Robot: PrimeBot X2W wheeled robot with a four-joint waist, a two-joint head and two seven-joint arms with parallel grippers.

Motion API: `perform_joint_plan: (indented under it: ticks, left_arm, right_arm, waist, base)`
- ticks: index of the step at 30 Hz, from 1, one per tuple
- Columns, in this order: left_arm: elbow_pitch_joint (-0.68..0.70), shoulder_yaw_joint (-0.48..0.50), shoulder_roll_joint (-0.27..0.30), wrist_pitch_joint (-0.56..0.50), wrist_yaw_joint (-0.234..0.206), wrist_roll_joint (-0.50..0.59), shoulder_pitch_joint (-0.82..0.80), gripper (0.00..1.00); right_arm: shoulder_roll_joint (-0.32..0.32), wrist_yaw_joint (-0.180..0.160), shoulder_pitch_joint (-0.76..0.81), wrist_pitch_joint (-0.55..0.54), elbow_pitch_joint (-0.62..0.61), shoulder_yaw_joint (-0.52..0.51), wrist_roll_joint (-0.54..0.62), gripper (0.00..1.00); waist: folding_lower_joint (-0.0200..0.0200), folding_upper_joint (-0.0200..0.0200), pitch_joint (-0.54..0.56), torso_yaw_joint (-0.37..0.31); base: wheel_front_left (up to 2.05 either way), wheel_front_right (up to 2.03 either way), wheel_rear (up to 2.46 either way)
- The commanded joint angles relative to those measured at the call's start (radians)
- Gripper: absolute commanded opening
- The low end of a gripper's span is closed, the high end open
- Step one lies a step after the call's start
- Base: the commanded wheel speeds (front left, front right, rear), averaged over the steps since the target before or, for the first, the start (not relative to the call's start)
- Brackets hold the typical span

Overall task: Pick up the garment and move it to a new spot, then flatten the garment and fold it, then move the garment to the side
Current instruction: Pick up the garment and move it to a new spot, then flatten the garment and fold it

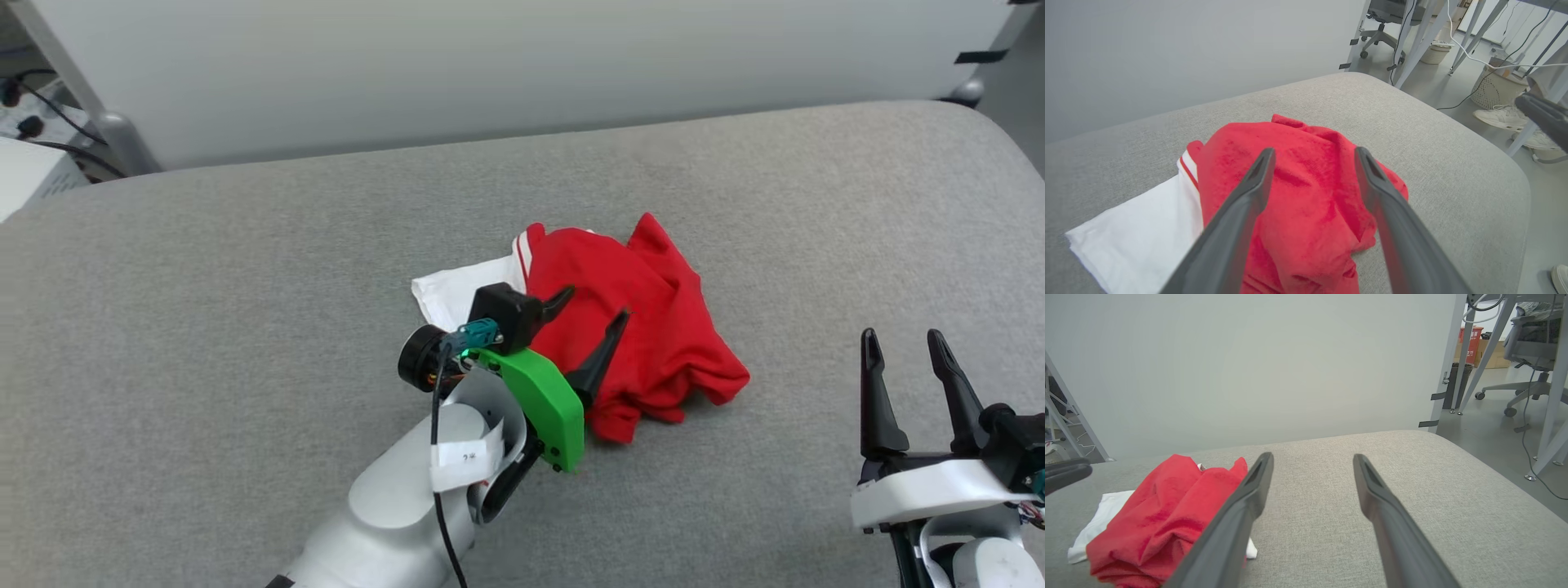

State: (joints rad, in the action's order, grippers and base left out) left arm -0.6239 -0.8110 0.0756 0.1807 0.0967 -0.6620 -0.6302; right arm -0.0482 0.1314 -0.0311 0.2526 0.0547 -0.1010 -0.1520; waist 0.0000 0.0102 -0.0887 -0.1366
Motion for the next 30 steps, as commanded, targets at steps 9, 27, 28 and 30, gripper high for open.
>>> perform_joint_plan:
  ticks: [9, 27, 28, 30]
  left_arm:
    - [0.215, 0.192, 0.189, 0.074, -0.115, -0.038, 0.128, 1.0]
    - [0.541, 0.612, 0.158, 0.081, -0.068, 0.166, 0.548, 1.0]
    - [0.54, 0.618, 0.153, 0.081, -0.058, 0.183, 0.547, 1.0]
    - [0.537, 0.629, 0.141, 0.081, -0.045, 0.2, 0.541, 1.0]
  right_arm:
    - [-0.002, -0.001, 0.046, 0.009, -0.01, -0.011, 0.009, 1.0]
    - [-0.002, -0.001, 0.06, 0.009, -0.006, -0.01, 0.058, 1.0]
    - [-0.002, -0.001, 0.059, 0.009, 0.002, -0.019, 0.064, 1.0]
    - [-0.002, -0.001, 0.051, 0.002, 0.025, -0.033, 0.068, 1.0]
  waist:
    - [0.0, -0.0102, 0.102, 0.136]
    - [0.0, -0.0102, 0.067, 0.166]
    - [0.0, -0.0102, 0.061, 0.17]
    - [0.0, -0.0102, 0.051, 0.175]
  base:
    - [0.0, 0.0, 0.0]
    - [0.0, 0.0, 0.0]
    - [0.0, 0.0, 0.0]
    - [0.0, 0.0, 0.0]
